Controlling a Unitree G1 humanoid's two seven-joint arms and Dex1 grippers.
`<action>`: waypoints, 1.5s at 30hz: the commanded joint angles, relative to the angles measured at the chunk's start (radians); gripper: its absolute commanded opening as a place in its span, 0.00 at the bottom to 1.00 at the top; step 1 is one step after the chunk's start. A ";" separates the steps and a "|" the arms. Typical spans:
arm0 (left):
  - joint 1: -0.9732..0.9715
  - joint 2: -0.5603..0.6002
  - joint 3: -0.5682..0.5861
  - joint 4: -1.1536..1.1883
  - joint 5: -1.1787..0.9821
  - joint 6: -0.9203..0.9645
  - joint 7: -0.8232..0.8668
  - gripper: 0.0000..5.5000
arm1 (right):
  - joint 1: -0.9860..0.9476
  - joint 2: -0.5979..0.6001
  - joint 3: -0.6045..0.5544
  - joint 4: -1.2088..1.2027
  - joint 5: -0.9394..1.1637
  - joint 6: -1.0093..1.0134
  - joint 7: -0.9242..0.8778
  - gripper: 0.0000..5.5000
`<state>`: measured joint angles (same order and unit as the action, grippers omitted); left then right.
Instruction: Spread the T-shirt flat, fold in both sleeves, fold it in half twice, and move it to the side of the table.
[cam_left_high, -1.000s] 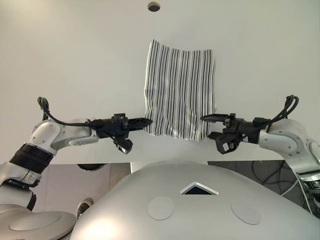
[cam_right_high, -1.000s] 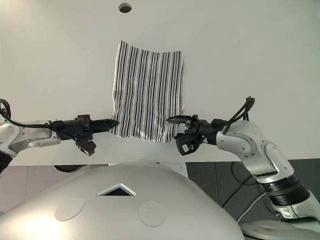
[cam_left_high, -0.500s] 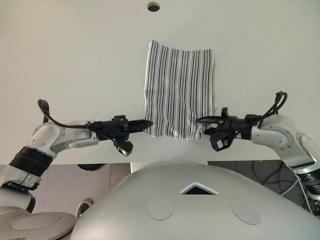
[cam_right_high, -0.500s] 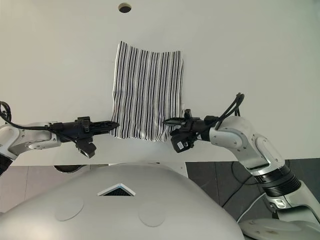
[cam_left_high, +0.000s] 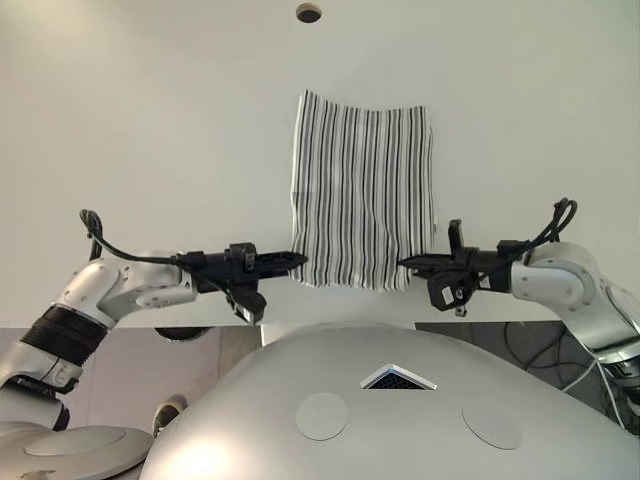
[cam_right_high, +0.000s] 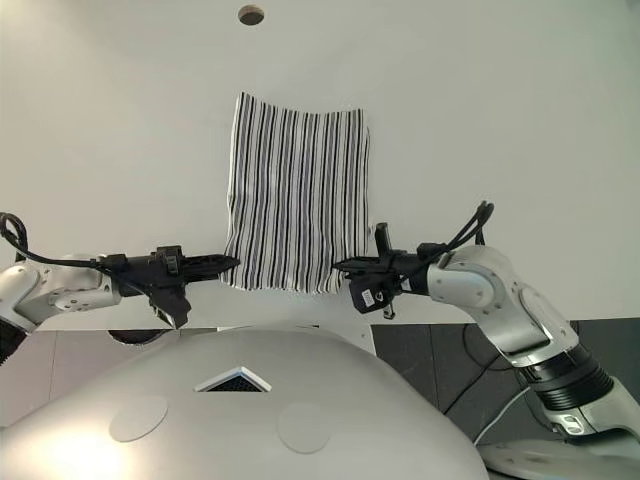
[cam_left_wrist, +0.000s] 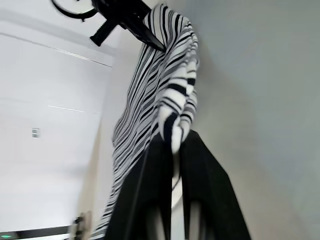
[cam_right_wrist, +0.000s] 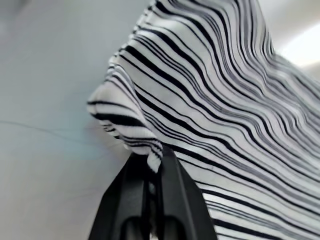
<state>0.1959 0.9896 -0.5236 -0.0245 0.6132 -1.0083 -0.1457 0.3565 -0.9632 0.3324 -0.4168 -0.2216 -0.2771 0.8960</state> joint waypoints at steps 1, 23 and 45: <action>0.093 0.082 -0.005 -0.071 -0.151 0.050 -0.130 0.01 | 0.106 -0.089 -0.137 -0.050 0.133 0.011 0.034 0.00; 0.221 0.032 0.250 -0.416 -0.671 0.352 -0.330 0.01 | 0.146 -0.015 -0.294 -0.155 0.288 -0.024 0.077 0.00; -0.225 -0.454 0.169 0.129 -0.202 0.660 -0.218 0.07 | -0.519 0.207 -0.043 0.445 0.195 0.109 0.151 0.06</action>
<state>0.0128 0.5423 -0.3315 0.0260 0.3529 -0.3729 -0.3758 -0.1277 -0.7655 0.2568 -0.0094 -0.0021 -0.1740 1.0228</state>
